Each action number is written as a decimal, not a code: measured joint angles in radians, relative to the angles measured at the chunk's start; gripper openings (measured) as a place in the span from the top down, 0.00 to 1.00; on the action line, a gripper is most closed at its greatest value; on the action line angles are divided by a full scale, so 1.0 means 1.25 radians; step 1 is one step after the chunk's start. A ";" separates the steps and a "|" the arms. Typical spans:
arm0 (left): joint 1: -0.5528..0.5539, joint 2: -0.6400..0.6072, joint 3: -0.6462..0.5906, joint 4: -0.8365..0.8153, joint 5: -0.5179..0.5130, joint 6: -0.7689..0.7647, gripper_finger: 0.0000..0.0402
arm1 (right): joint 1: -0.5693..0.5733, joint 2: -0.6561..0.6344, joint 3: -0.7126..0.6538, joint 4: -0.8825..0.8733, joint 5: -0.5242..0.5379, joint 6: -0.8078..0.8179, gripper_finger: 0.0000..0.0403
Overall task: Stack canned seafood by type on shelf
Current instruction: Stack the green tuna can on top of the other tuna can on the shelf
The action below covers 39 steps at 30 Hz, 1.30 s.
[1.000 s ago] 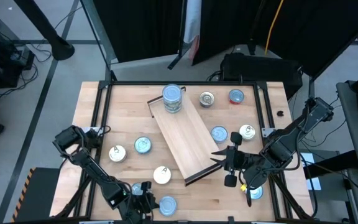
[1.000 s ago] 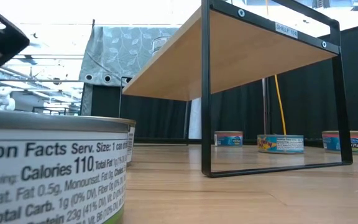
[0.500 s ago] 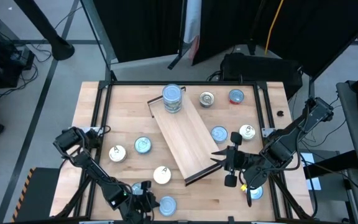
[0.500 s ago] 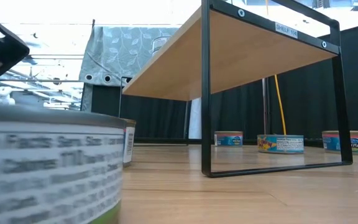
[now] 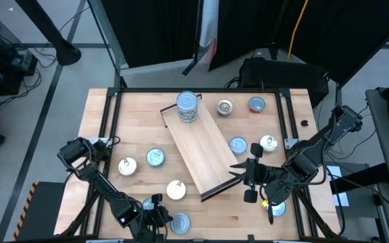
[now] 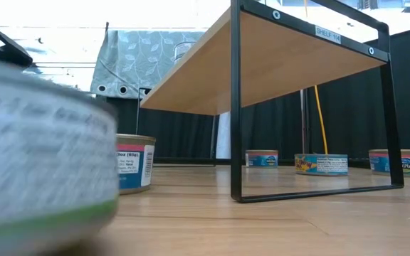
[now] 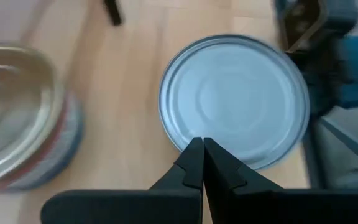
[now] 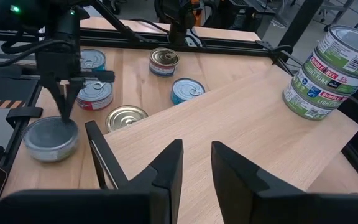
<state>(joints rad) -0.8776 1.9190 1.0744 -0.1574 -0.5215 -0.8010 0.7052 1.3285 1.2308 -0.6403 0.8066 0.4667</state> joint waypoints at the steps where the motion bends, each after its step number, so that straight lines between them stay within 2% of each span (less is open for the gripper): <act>1: 0.000 0.000 0.000 -0.013 -0.011 -0.006 0.99 | 0.000 0.000 0.000 0.000 0.000 0.000 0.81; 4: 0.003 0.000 -0.001 -0.048 -0.023 -0.033 0.99 | 0.000 0.000 0.000 0.000 0.000 0.000 0.81; 10: 0.020 0.006 -0.005 -0.150 0.008 -0.128 0.99 | 0.000 0.000 0.000 0.000 0.000 -0.006 0.81; 19: 0.022 -0.018 0.000 -0.190 -0.011 -0.158 0.99 | 0.000 0.000 0.000 0.000 0.000 -0.006 0.81; 29: 0.019 -0.156 0.124 -0.618 -0.025 -0.326 0.99 | 0.000 0.000 0.000 0.000 0.000 0.009 0.81; 31: 0.015 -0.179 0.146 -0.623 -0.027 -0.384 0.99 | 0.000 0.000 0.000 0.000 0.000 0.019 0.81; 35: -0.005 -0.195 0.155 -0.504 -0.035 -0.500 0.98 | 0.000 0.000 0.000 0.000 0.000 0.034 0.81; 39: -0.006 -0.199 0.155 -0.485 0.038 -0.580 0.94 | 0.001 0.000 0.000 0.000 0.000 0.034 0.81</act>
<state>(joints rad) -0.8852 1.6700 1.2678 -0.7634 -0.4742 -1.5266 0.7060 1.3285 1.2304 -0.6407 0.8062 0.5093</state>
